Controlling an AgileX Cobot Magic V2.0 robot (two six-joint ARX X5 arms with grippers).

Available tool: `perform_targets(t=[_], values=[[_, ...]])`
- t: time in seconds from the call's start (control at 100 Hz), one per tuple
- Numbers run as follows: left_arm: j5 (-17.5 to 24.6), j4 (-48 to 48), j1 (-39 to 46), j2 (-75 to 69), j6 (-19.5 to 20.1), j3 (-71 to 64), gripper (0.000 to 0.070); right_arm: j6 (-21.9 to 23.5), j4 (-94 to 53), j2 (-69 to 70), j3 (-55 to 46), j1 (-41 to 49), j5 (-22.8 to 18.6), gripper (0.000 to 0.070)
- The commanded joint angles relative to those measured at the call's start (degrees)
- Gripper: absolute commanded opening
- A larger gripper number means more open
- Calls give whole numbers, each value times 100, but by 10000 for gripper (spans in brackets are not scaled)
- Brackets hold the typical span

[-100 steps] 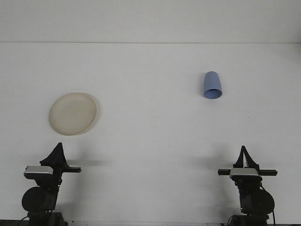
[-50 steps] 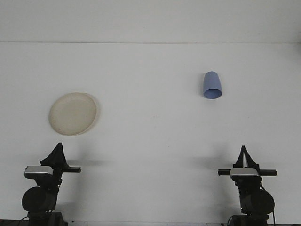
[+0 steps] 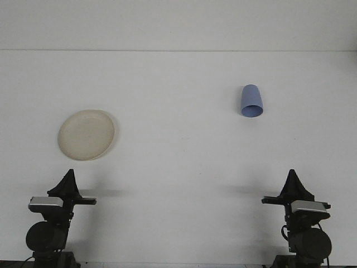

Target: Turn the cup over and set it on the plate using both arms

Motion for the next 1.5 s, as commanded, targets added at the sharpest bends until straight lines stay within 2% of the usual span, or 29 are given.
perform_targets(t=[0.0, 0.16, 0.21, 0.26, 0.29, 0.34, 0.37, 0.4, 0.57, 0.78, 1.12, 1.18, 1.49], values=[[-28, 63, 2, -4, 74, -116, 13, 308, 4, 249, 540, -2, 7, 0], [-28, 63, 2, -4, 74, -116, 13, 92, -603, 1558, 1840, -2, 4, 0], [-28, 63, 2, -4, 74, -116, 13, -105, -662, 2002, 2181, -2, -63, 49], [-28, 63, 2, -4, 74, -116, 13, -256, -660, 2424, 2468, 0, -131, 205], [-28, 63, 2, -4, 74, -116, 13, -328, -654, 2702, 2647, 0, -195, 351], [-28, 63, 2, -4, 74, -116, 13, -428, -632, 3058, 2852, 0, -234, 532], [-28, 63, 2, -4, 74, -116, 12, -485, -605, 3289, 2959, 0, -251, 609], [-28, 63, 2, -4, 74, -116, 13, -531, -562, 3526, 3058, 0, -304, 643], [-28, 63, 2, -4, 74, -116, 12, -697, 249, 4798, 3226, 0, -664, 644], [-28, 63, 2, -4, 74, -116, 13, -844, 1451, 6533, 3226, 4, -669, 642], [-28, 63, 2, -4, 74, -116, 13, -1663, 4201, 9261, 3311, -37, -625, 629], [-28, 63, 2, -4, 74, -116, 13, -1731, 4382, 9617, 3445, -68, -616, 610], [-28, 63, 2, -4, 74, -116, 12, -1937, 4393, 11066, 4795, -269, -612, 611]])
